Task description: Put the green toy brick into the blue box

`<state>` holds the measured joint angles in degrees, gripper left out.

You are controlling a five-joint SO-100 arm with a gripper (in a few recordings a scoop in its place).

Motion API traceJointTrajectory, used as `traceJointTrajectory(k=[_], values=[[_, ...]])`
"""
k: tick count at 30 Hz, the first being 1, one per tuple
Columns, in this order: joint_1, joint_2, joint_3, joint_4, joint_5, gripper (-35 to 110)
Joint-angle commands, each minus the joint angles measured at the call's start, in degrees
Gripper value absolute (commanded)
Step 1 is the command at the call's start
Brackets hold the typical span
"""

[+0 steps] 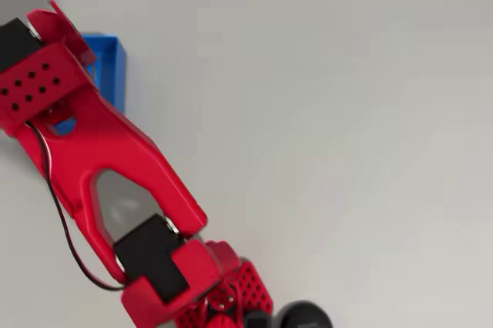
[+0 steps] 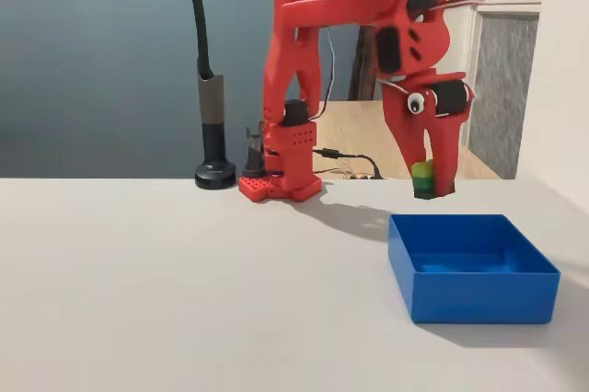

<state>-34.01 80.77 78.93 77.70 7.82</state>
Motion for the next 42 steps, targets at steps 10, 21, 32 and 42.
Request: traceJointTrajectory(k=[10, 21, 32, 42], values=[[1.32, -10.99, -10.02, -1.58, -4.57, 0], [1.05, -15.56, -11.25, -4.57, -8.26, 7], [1.58, -15.47, -8.96, -3.43, -8.79, 20], [1.85, -14.5, -2.81, -1.85, -10.2, 0]])
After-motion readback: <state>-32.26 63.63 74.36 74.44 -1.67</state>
